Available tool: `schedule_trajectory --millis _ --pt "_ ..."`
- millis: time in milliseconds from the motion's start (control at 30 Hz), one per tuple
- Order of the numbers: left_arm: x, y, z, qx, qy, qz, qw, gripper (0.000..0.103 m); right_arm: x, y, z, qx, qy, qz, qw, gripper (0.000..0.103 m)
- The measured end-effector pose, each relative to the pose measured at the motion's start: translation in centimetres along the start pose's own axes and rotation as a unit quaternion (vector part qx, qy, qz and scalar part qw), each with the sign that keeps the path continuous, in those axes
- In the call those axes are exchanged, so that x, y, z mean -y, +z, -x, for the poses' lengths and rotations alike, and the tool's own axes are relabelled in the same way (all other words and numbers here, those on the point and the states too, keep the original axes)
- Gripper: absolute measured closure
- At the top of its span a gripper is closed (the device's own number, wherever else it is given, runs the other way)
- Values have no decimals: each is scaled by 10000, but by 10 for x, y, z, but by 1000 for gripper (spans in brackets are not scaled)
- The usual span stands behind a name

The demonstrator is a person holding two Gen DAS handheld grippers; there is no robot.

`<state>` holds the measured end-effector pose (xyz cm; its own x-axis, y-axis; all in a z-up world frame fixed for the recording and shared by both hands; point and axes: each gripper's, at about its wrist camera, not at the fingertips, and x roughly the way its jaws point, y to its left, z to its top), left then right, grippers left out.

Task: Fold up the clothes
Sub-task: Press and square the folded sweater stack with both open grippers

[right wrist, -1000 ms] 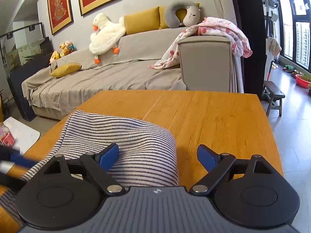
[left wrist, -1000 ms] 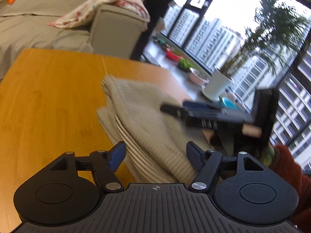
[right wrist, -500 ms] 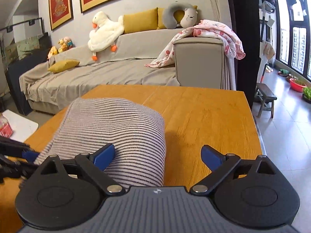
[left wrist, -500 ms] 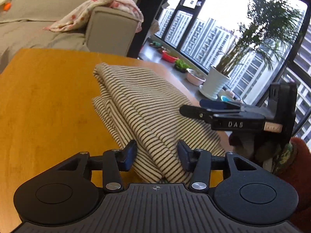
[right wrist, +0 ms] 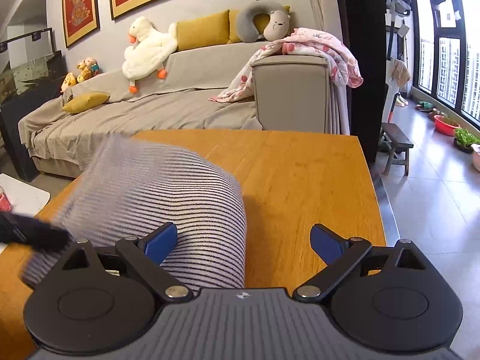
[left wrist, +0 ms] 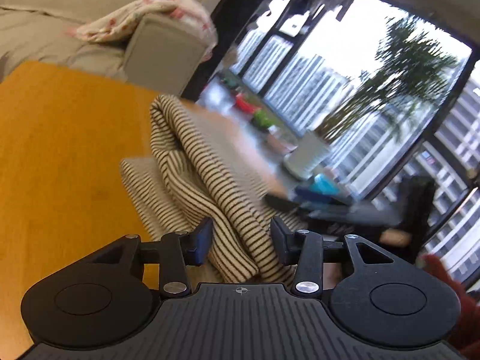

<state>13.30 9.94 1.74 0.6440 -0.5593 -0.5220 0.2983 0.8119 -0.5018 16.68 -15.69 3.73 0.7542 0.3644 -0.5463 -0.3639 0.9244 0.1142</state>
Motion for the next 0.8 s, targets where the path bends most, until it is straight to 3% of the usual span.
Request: schedule_trajectory --millis 133,300,367,433,467,533,733,800 --pt "-17 -4 2 -4 -53 374 9993 48 -5 -2 -4 -41 -10 112 9999 6" --pt "10 21 39 685 256 -388 9966 47 -3 -5 -3 -25 -21 88 10000 6" --pt "21 33 52 995 -33 -487 9938 44 -4 -7 -2 21 -32 92 10000 6" --pt "22 46 48 1114 -304 -404 9925 32 -6 -8 -2 76 -59 147 9998 6" --pt "21 52 43 1154 -433 -347 9918 32 -8 -8 -2 96 -77 195 9997 6" --pt "13 64 21 1036 -427 -269 9933 33 -13 -7 3 140 -154 324 9993 6" --pt "-31 76 -59 61 64 287 9996 42 -48 -6 43 643 585 749 9934 7" --pt "-36 72 -73 29 226 219 9995 45 -62 -11 35 269 895 783 9925 9"
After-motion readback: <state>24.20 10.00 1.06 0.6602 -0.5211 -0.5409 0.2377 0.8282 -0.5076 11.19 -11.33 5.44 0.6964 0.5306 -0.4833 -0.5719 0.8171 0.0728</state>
